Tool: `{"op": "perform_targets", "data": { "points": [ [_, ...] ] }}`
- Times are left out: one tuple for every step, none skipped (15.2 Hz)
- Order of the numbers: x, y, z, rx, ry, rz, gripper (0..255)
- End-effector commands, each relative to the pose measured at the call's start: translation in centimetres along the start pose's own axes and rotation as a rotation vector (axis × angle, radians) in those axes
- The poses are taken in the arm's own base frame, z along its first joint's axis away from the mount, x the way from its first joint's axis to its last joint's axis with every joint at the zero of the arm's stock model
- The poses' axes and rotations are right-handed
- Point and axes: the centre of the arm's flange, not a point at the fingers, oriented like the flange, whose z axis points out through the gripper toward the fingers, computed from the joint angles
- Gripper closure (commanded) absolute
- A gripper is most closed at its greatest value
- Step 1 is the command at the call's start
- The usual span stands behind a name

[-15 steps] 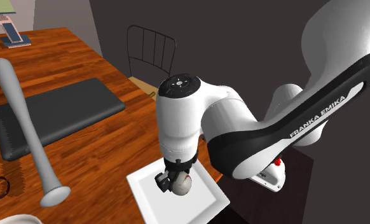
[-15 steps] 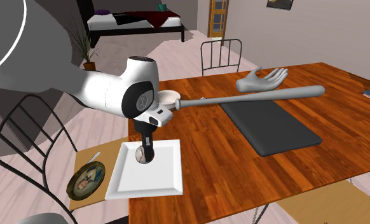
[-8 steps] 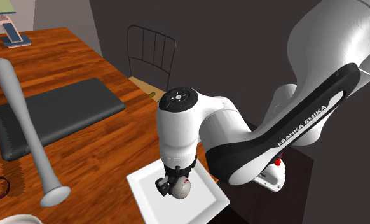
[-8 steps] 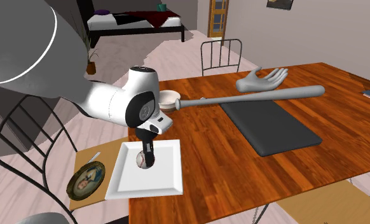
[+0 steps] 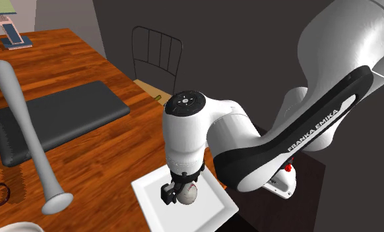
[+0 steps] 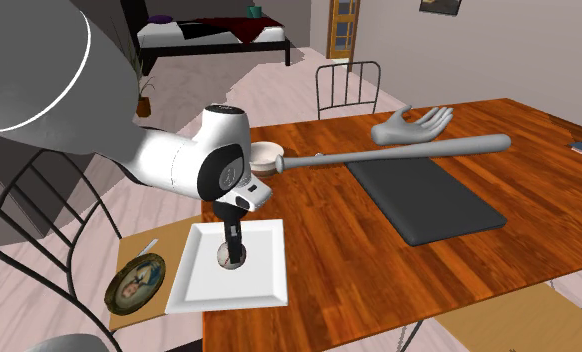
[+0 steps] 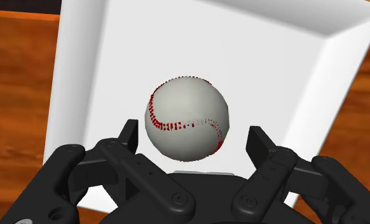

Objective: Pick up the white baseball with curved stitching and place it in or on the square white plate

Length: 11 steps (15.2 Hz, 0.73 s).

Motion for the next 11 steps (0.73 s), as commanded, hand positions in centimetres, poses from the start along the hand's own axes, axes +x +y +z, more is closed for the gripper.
{"op": "perform_targets", "data": {
  "points": [
    [0.0,0.0,0.0,0.000,0.000,0.000,0],
    [0.0,0.0,0.0,0.000,0.000,0.000,0],
    [0.0,0.0,0.0,0.000,0.000,0.000,0],
    [0.0,0.0,-1.3,0.000,0.000,0.000,0],
    [0.0,0.0,-2.6,0.000,0.000,0.000,0],
    [0.0,0.0,-4.0,0.000,0.000,0.000,0],
    [0.0,0.0,-5.0,0.000,0.000,0.000,0],
    [0.0,0.0,-5.0,0.000,0.000,0.000,0],
    [0.0,0.0,-5.0,0.000,0.000,0.000,0],
    [0.0,0.0,-5.0,0.000,0.000,0.000,0],
    [0.0,0.0,-5.0,0.000,0.000,0.000,0]
  ]
}}
